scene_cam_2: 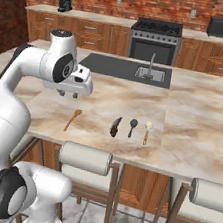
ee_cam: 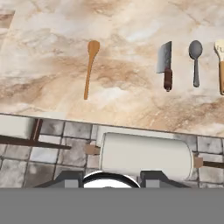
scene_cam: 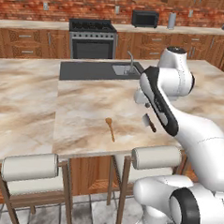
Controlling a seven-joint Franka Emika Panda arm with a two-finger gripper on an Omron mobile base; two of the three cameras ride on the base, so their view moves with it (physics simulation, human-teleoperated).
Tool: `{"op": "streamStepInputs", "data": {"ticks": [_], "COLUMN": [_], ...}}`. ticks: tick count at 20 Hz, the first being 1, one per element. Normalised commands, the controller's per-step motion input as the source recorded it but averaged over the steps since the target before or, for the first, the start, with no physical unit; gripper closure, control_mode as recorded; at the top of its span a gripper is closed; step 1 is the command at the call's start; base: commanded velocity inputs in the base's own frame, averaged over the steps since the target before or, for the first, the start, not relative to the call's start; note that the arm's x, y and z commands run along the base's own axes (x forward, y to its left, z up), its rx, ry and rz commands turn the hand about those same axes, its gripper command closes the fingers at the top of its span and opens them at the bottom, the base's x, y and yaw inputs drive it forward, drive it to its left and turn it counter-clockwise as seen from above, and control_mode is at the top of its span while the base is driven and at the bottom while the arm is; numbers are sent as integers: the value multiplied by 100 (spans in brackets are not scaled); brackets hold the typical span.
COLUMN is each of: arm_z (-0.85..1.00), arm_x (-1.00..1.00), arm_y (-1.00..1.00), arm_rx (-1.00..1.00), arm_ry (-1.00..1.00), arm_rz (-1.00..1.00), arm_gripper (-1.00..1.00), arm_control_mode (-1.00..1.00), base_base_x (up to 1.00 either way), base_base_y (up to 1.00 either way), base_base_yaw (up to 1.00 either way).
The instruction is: Pick up the metallic utensils from the counter and place them in the open drawer. Make sure not to pick up any wooden utensils.
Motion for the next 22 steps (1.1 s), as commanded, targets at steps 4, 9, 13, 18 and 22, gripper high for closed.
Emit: {"op": "streamStepInputs", "data": {"ticks": [4,9,13,18,22], "arm_z": [-28,-89,-91,-68,-49], "arm_x": [48,80,45,22,36], "arm_y": [-84,-66,-16,-24,-35], "arm_rx": [-10,-26,-16,-1,19], "arm_ry": [2,8,0,3,3], "arm_rz": [0,-5,-6,-3,0], "arm_gripper": [-100,-100,-100,-100,-100], "arm_control_mode": [-100,-100,-100,-100,-100], "base_base_x": [0,0,0,0,0], "base_base_y": [0,0,0,0,0], "base_base_yaw": [0,0,0,0,0]}}
